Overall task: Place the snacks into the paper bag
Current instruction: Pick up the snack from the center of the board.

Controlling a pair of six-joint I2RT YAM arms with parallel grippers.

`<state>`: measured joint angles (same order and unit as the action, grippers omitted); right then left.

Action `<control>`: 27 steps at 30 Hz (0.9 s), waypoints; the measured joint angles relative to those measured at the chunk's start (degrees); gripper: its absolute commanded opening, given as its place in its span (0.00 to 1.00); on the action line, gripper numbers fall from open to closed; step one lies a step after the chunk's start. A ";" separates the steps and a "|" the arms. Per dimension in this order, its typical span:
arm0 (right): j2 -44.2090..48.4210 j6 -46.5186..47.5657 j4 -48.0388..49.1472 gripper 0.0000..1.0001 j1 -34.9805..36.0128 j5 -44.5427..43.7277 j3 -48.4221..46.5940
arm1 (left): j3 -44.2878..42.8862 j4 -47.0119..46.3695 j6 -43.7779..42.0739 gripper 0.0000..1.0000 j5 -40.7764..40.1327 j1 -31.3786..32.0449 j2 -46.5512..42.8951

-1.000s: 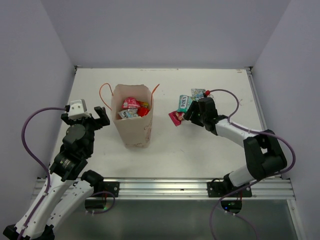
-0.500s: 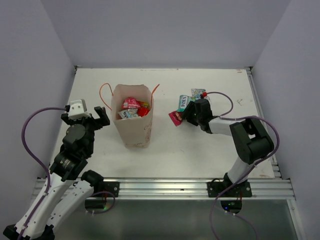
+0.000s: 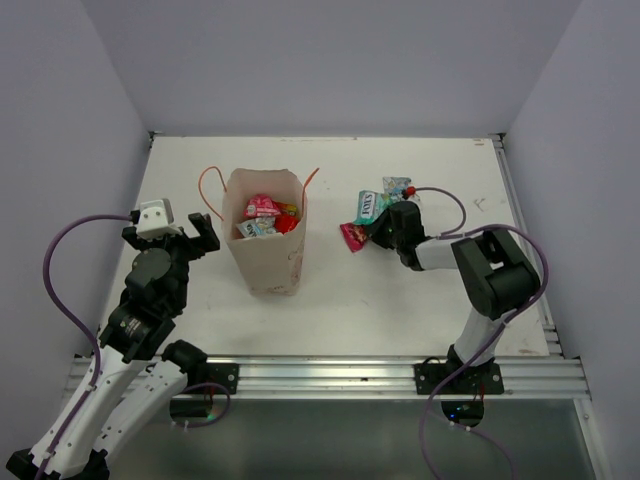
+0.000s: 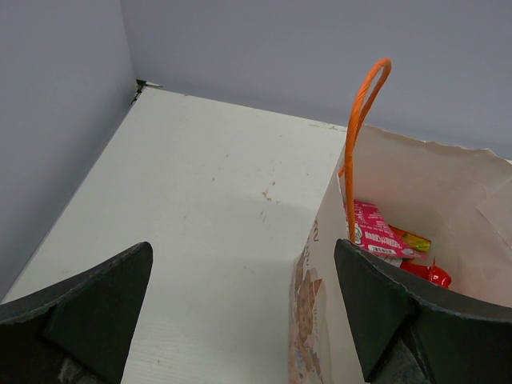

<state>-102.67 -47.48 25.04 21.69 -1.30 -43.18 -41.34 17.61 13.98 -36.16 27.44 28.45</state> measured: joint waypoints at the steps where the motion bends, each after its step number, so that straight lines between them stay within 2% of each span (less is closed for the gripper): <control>1: 0.13 0.02 0.61 0.11 0.00 0.02 0.50 | 0.00 0.00 0.00 1.00 0.00 0.00 0.00; 6: 3.52 0.94 0.83 0.00 -0.02 0.79 4.04 | 0.00 0.00 0.00 1.00 0.02 0.02 0.00; 12: 7.74 3.17 -3.23 0.00 -0.02 0.94 6.29 | 0.00 0.00 0.00 1.00 0.04 0.00 0.00; 19: 15.26 7.41 -17.29 0.00 0.00 2.01 5.77 | 0.00 0.00 0.00 1.00 0.17 0.00 0.00; 27: 25.40 13.92 -36.65 0.00 0.00 2.34 -0.90 | 0.00 0.00 0.00 1.00 0.24 0.00 0.04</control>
<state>-77.28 -33.56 -11.62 21.69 1.04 -44.07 -41.34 17.61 13.98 -35.92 27.44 28.49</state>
